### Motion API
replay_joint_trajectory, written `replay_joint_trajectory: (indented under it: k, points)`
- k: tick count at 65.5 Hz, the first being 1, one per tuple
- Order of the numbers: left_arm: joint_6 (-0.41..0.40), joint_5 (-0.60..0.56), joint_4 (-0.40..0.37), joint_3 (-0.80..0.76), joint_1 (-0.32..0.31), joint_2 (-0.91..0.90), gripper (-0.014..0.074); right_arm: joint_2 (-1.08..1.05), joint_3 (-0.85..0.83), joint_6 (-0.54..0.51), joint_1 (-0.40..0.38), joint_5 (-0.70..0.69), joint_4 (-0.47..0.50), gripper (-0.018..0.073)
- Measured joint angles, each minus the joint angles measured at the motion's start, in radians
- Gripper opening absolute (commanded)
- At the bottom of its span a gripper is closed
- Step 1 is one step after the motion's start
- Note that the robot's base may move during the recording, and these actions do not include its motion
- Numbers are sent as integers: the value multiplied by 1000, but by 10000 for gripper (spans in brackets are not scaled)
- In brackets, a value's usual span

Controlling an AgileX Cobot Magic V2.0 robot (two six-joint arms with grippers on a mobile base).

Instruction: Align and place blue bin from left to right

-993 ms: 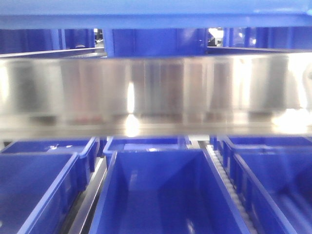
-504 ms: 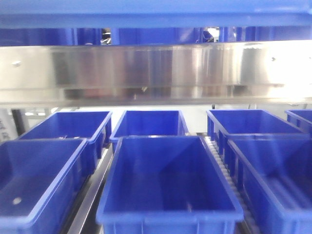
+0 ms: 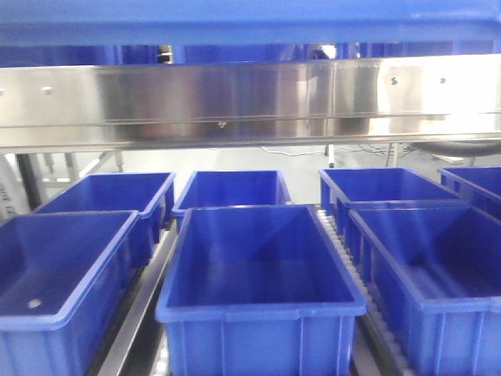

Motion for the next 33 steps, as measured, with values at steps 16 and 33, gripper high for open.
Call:
replay_joint_trajectory:
  k: [16,33]
  points:
    - [0,0,4,0,-2,0,-111,0,0,0,0,0,0,-70]
    - [0,0,6,0,-2,0,-111,0,0,2,0,0,2,-70]
